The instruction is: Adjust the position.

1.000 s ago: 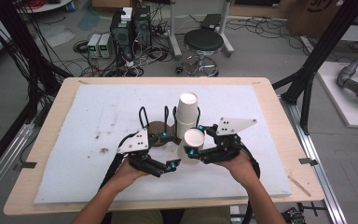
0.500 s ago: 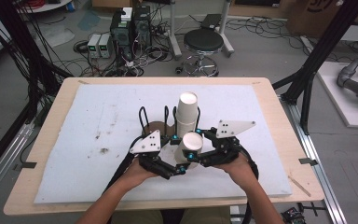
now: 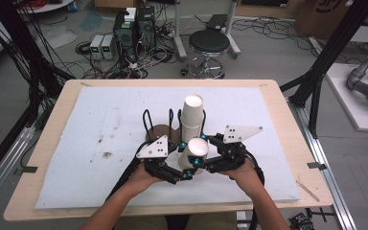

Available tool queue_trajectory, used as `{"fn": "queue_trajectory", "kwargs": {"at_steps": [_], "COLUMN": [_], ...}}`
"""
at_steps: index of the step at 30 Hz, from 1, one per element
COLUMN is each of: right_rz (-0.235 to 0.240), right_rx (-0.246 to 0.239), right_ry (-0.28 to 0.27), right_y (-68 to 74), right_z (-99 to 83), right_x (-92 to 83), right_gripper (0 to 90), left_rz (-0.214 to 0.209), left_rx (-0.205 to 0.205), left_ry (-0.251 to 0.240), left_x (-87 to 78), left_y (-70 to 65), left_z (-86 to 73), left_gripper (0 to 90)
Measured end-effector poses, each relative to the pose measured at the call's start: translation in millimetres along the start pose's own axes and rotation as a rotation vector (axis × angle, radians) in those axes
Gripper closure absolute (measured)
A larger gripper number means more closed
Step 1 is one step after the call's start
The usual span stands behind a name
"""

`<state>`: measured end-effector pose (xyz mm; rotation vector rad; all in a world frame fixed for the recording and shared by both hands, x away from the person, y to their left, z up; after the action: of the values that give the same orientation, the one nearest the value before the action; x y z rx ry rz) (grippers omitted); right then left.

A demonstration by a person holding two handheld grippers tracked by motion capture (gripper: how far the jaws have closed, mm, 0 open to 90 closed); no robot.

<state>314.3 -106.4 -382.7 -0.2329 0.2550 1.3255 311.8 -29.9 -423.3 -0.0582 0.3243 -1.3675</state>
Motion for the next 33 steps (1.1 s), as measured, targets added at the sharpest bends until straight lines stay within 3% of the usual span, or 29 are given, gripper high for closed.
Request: {"fn": "queue_trajectory", "kwargs": {"at_steps": [4, 6, 7, 15, 24, 28, 33], "right_rz": [0.000, -0.011, -0.020, 0.004, 0.016, 0.028, 0.057], "right_rx": [0.011, 0.033, 0.040, -0.029, -0.120, -0.137, -0.188], "right_ry": [-0.002, -0.003, 0.000, 0.024, 0.134, 0.170, 0.259], "right_y": [0.4, -1.0, -1.6, 1.0, -2.6, -3.4, -3.7], "right_z": [-2.1, -2.1, -1.9, 6.2, 11.3, 11.1, 9.0], "right_x": [-0.1, 0.7, 0.5, -7.5, -12.6, -12.5, -9.8], "right_gripper": [31.7, 19.9, 18.8, 18.7, 18.8, 18.8, 18.8], "left_rz": [0.004, 0.010, 0.011, 0.039, 0.055, 0.052, 0.056], "left_rx": [0.011, 0.014, 0.017, 0.034, 0.068, 0.082, 0.104], "left_ry": [0.011, 0.026, 0.037, 0.152, 0.310, 0.347, 0.402], "left_x": [-0.5, -0.7, -1.3, -8.6, -15.2, -15.9, -17.7], "left_y": [0.0, -0.3, -0.3, 3.2, 5.3, 4.8, 5.4], "left_z": [-0.5, -1.5, -2.2, -0.8, 4.9, 5.7, 7.5], "left_gripper": [29.1, 29.7, 29.9, 30.6, 31.1, 31.1, 31.1]}}
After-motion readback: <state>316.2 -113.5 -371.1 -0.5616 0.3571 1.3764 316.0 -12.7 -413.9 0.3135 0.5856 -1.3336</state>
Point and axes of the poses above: each handheld gripper's, and its own axes: x roughly forward along the jaws, z roughly out of its top, y roughly to its left, the point moved 9 cm from there along x, roughly forward along the jaws, and after that the axes turned 11 degrees about -x, right-handed, at the moved point
